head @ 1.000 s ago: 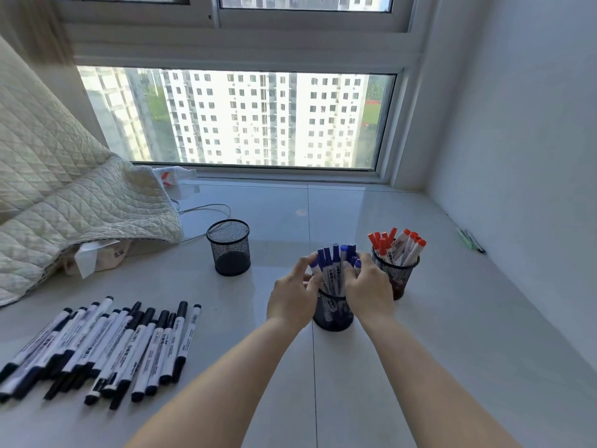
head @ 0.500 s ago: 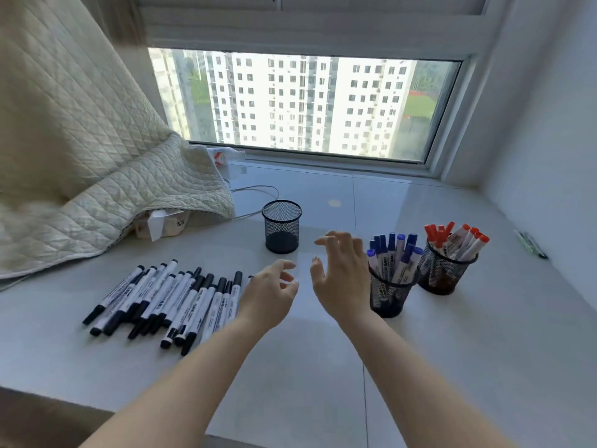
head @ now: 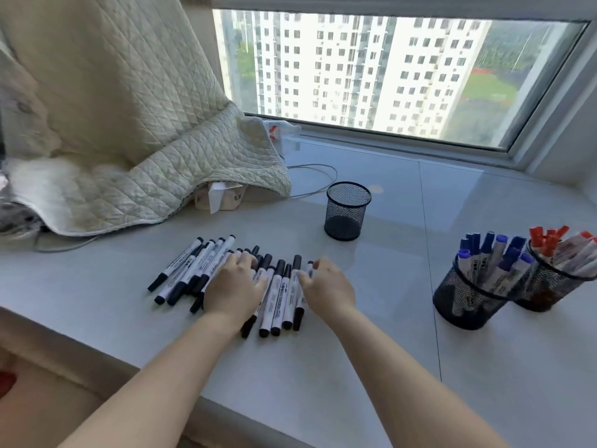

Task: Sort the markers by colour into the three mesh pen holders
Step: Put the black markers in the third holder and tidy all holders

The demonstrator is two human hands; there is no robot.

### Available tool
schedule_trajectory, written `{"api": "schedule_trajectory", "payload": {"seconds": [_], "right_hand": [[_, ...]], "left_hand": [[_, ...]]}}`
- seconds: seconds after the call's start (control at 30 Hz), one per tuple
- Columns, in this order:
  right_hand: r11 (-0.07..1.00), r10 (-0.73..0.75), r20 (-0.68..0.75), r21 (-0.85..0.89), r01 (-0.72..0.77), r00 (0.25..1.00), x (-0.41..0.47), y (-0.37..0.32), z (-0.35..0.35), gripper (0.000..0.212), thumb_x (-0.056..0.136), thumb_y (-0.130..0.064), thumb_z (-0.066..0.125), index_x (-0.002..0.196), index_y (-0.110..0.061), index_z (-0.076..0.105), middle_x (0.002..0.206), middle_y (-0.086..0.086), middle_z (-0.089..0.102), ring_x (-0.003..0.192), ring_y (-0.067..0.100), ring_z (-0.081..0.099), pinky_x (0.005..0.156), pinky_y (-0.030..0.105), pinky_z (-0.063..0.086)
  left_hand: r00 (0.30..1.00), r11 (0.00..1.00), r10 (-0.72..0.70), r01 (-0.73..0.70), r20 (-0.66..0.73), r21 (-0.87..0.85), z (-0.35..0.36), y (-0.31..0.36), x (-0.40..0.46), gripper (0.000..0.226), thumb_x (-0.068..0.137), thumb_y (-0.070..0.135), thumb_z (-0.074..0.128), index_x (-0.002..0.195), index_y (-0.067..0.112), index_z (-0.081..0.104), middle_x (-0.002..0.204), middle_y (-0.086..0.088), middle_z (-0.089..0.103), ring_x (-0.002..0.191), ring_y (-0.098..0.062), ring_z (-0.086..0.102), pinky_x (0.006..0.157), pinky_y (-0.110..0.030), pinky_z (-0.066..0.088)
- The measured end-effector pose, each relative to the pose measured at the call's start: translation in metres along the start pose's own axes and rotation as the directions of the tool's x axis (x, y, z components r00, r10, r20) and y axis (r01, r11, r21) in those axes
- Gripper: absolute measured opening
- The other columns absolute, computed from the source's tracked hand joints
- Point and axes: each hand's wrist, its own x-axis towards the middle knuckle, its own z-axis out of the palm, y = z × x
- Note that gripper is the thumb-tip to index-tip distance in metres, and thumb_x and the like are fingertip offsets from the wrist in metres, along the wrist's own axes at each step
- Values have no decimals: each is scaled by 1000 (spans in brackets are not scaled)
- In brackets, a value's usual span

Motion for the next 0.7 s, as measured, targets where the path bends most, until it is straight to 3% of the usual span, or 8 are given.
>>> {"api": "schedule_trajectory", "payload": {"seconds": [0.1,0.2,0.33,0.5,0.7], "right_hand": [[997,6,12,-81,-5,1000,2,-9,12,50,91,-49,43,122,-9,40,126,10,49,116,31,47,86,37,39],[988,-16,-20,-152,13,1000,0,-14,22,57,88,-53,43,125,-11,37,127,10,44,119,30,42,91,39,38],[980,-32,-63,-198,19,998,-3,-14,30,56,88,-50,38,129,-12,35,128,11,40,119,29,38,93,40,36],[976,-40,-46,-214,29,998,-8,-9,31,56,89,-41,36,135,-9,30,132,9,39,120,28,38,95,38,34],[985,-15,-20,-174,12,1000,-12,5,19,47,92,-33,38,132,-9,32,129,9,38,120,27,39,91,35,36]], "left_hand": [[1000,998,31,-31,-1,62,5,-2,1,44,90,41,50,123,12,50,131,-8,50,121,-23,46,95,-35,44],[999,990,45,-48,32,132,8,1,3,54,88,50,50,126,11,48,135,-9,46,128,-23,39,98,-33,39],[998,986,46,-54,52,161,8,5,4,58,86,56,50,123,12,51,132,-8,48,123,-23,45,91,-33,43],[998,979,21,-32,58,203,9,11,8,51,81,55,54,105,11,56,110,-6,58,98,-25,57,69,-29,39],[998,962,-13,-6,69,271,12,22,13,46,80,48,55,98,7,54,99,-9,60,88,-27,59,62,-27,40]]}}
